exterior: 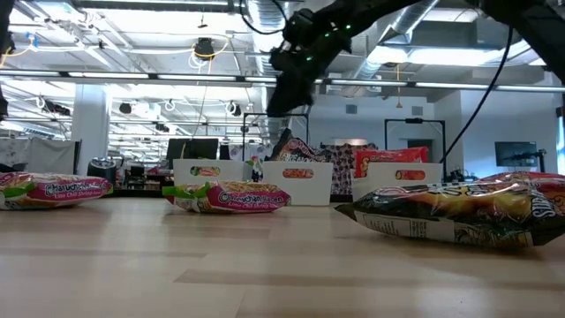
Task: Sort Maruchan noodles
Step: Put the black noodle pack into the middle white bin
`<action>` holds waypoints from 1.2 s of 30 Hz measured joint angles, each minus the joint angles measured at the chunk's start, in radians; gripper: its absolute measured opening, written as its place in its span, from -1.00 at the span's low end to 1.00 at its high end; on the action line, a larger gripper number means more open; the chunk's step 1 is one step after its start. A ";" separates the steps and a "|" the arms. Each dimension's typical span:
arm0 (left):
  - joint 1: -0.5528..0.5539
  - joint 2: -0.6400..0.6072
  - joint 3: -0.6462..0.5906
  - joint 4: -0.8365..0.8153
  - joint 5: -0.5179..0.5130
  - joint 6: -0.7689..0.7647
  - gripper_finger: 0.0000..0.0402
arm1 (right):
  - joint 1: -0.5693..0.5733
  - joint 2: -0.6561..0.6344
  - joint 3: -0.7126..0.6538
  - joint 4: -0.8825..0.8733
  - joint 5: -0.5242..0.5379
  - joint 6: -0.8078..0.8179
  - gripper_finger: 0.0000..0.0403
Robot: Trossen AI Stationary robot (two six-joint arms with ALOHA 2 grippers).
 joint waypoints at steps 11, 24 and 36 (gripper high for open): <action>-0.045 -0.231 -0.301 0.171 -0.058 -0.071 -0.40 | 0.027 0.083 -0.005 0.087 0.115 0.002 -0.16; -0.045 -0.535 -0.865 0.685 -0.068 -0.176 -0.40 | 0.026 0.124 -0.005 0.091 0.274 0.114 -0.16; -0.045 -0.600 -1.051 0.756 -0.072 -0.208 -0.40 | 0.036 0.173 -0.005 0.058 0.256 0.264 -0.16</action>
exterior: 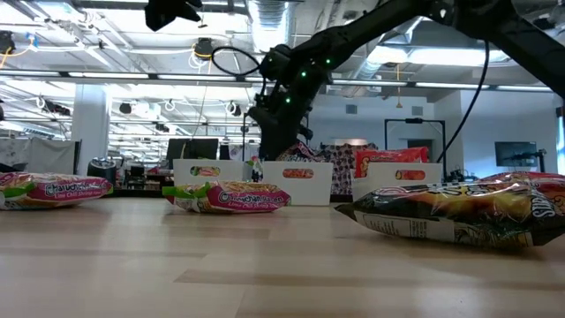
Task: Sort Maruchan noodles
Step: Put the black noodle pack into the middle white bin
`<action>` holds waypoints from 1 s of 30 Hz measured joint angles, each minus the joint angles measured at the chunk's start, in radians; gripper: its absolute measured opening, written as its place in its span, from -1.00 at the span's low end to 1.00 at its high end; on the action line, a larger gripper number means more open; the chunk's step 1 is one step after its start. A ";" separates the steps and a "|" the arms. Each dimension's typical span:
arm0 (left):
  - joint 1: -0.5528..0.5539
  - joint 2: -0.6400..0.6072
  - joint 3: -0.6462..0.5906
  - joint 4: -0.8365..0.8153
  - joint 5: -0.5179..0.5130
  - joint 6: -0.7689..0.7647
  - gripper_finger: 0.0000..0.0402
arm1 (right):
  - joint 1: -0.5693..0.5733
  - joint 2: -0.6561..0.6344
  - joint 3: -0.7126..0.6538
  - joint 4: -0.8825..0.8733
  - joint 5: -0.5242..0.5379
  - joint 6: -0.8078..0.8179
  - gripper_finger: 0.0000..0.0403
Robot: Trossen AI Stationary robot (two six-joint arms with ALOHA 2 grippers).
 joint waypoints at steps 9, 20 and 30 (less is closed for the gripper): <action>0.000 0.000 0.000 -0.003 0.005 0.019 -0.40 | -0.004 0.013 0.000 -0.105 0.117 0.119 -0.16; 0.000 0.000 0.000 -0.010 0.006 0.040 -0.40 | -0.007 0.030 0.001 -0.147 0.098 0.168 -0.16; 0.000 0.000 0.000 -0.018 0.008 0.053 -0.40 | -0.015 0.030 0.000 -0.132 0.027 0.235 -0.16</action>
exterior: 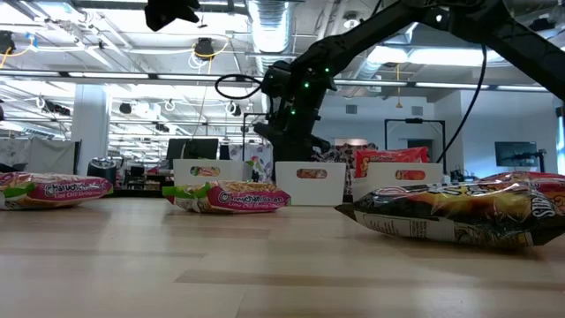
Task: Sort Maruchan noodles
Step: Put the black noodle pack into the middle white bin
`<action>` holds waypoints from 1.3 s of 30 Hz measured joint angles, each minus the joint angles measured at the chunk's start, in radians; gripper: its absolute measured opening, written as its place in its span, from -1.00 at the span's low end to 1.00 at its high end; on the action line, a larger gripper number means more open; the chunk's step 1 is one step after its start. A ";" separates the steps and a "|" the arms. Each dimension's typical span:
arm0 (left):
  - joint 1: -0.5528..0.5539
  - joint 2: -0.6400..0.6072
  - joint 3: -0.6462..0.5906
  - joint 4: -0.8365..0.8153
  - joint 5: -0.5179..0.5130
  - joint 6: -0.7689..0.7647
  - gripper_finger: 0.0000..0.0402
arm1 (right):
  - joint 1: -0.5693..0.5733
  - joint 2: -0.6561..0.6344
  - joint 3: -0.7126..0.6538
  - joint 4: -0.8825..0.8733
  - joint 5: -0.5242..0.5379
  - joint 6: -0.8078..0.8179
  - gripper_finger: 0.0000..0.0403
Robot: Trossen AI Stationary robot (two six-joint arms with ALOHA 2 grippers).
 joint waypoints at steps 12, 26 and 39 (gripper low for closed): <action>0.000 0.000 0.000 -0.021 0.000 0.001 -0.40 | 0.011 -0.031 0.107 -0.074 -0.048 -0.022 -0.16; 0.000 0.000 0.000 -0.020 -0.001 0.002 -0.40 | -0.047 -0.030 0.237 -0.320 0.167 -0.033 -0.16; 0.000 0.000 0.000 -0.019 -0.004 0.037 -0.40 | -0.044 0.037 0.219 -0.311 0.072 -0.004 -0.16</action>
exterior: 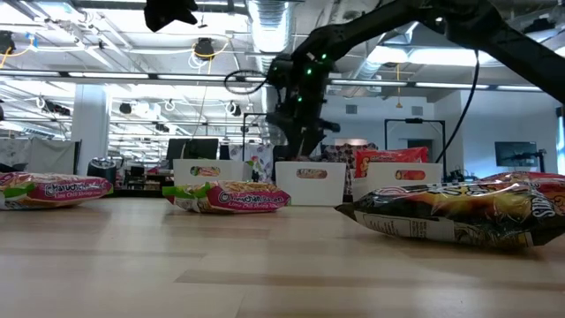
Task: Sort Maruchan noodles
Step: Put the black noodle pack into the middle white bin
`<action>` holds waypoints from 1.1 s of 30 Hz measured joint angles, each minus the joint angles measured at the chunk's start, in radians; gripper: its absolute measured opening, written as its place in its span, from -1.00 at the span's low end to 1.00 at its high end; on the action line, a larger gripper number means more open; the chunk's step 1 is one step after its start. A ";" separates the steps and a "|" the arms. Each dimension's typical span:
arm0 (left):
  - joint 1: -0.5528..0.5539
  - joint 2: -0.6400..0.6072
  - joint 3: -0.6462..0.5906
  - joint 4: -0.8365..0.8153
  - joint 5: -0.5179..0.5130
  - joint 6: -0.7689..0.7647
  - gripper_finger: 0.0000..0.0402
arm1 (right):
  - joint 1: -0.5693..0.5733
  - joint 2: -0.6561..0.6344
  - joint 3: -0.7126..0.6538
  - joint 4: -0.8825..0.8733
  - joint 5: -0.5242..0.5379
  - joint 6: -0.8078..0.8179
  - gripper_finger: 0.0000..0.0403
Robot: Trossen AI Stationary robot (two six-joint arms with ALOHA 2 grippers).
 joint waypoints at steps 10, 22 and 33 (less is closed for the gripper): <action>0.000 0.000 0.000 -0.008 -0.008 0.000 -0.40 | 0.034 0.026 0.022 -0.023 0.001 -0.017 -0.16; 0.000 0.000 0.000 -0.073 -0.035 0.001 -0.40 | 0.027 0.026 0.184 -0.123 0.004 -0.044 -0.16; 0.000 0.000 0.000 -0.104 -0.035 0.029 -0.40 | 0.053 -0.015 0.231 -0.359 -0.137 -0.063 -0.16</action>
